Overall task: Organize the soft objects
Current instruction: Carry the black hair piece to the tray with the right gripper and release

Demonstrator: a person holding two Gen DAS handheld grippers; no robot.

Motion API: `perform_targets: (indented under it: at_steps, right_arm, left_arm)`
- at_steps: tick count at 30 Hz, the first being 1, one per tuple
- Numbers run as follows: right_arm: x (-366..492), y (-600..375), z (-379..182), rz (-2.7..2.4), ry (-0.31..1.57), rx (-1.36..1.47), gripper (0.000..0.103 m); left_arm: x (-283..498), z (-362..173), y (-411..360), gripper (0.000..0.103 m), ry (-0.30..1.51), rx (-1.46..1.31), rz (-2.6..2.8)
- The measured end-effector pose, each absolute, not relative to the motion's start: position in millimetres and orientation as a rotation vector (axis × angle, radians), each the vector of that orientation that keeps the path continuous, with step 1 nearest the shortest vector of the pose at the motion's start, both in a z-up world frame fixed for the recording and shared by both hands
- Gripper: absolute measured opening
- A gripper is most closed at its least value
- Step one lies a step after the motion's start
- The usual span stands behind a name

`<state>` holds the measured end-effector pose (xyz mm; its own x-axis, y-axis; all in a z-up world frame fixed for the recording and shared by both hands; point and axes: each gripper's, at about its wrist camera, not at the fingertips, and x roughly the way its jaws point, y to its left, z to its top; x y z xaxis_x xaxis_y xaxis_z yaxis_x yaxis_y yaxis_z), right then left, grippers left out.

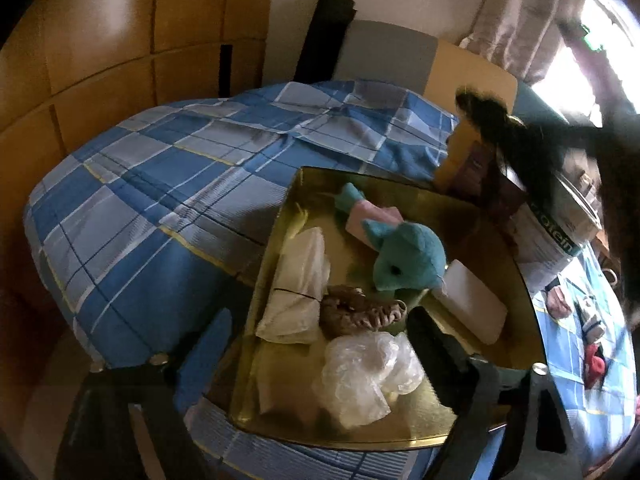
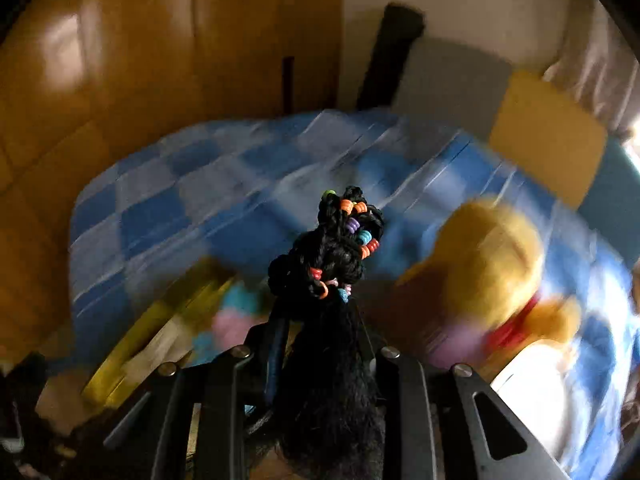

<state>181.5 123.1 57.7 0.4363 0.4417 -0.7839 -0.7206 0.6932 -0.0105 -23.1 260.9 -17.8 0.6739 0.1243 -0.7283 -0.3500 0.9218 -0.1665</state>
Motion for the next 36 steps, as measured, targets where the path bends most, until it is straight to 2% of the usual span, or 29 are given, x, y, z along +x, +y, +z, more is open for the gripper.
perform_targets:
  at_steps: [9, 16, 23, 36]
  right_arm:
    - [83.9, 116.2, -30.3, 0.847, 1.018, -0.39, 0.026]
    - [69.9, 107.9, -73.4, 0.761, 1.091, -0.41, 0.029]
    - [70.0, 94.0, -72.2, 0.73, 1.089, -0.341, 0.04]
    - [63.1, 59.9, -21.6, 0.737, 0.954, -0.204, 0.04]
  left_arm:
    - [-31.3, -11.6, 260.3, 0.094, 0.764, -0.301, 0.303]
    - [-35.1, -6.1, 247.8, 0.094, 0.75, -0.266, 0.293]
    - [-37.8, -4.7, 239.9, 0.094, 0.75, -0.249, 0.275]
    - [-39.7, -0.2, 227.0, 0.094, 0.744, -0.207, 0.26]
